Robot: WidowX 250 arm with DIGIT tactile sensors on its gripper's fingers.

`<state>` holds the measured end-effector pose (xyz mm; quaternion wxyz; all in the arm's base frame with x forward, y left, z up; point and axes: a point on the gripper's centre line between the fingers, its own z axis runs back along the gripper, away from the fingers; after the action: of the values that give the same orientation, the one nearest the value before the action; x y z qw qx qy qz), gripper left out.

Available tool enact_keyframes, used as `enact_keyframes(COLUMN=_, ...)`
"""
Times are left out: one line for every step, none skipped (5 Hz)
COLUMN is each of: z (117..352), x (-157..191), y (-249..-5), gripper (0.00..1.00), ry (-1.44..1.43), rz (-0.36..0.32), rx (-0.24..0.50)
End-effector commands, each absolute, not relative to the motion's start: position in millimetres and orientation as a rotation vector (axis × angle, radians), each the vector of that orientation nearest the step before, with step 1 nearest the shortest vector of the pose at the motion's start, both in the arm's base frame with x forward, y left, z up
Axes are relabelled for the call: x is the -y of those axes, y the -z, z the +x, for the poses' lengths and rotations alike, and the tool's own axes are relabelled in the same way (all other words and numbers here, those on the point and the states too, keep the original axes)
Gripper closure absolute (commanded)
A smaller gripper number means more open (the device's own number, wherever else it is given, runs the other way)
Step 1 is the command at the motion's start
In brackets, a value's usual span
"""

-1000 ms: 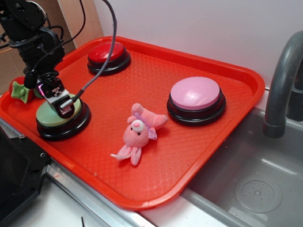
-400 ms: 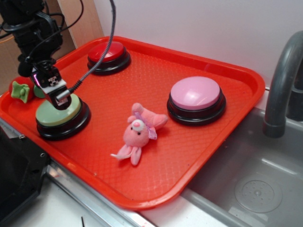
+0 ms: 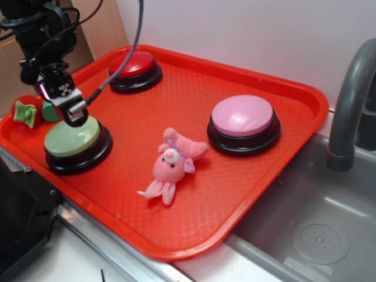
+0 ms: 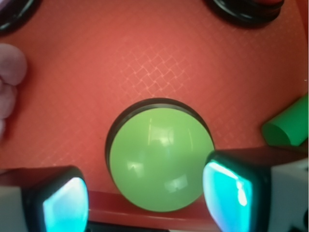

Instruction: Push the green button.

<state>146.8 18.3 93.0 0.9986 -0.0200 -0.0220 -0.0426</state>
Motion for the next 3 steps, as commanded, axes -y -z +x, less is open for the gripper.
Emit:
enact_keyframes(z=154, x=-19, y=-119, gripper=0.0, ry=0.067, rz=-0.015, rx=0.095)
enact_keyframes(z=153, x=-20, y=-128, gripper=0.0, ry=0.062, rz=-0.005, rx=0.108)
enact_keyframes(z=153, x=-21, y=-133, gripper=0.0, ry=0.056, rz=-0.003, rx=0.114)
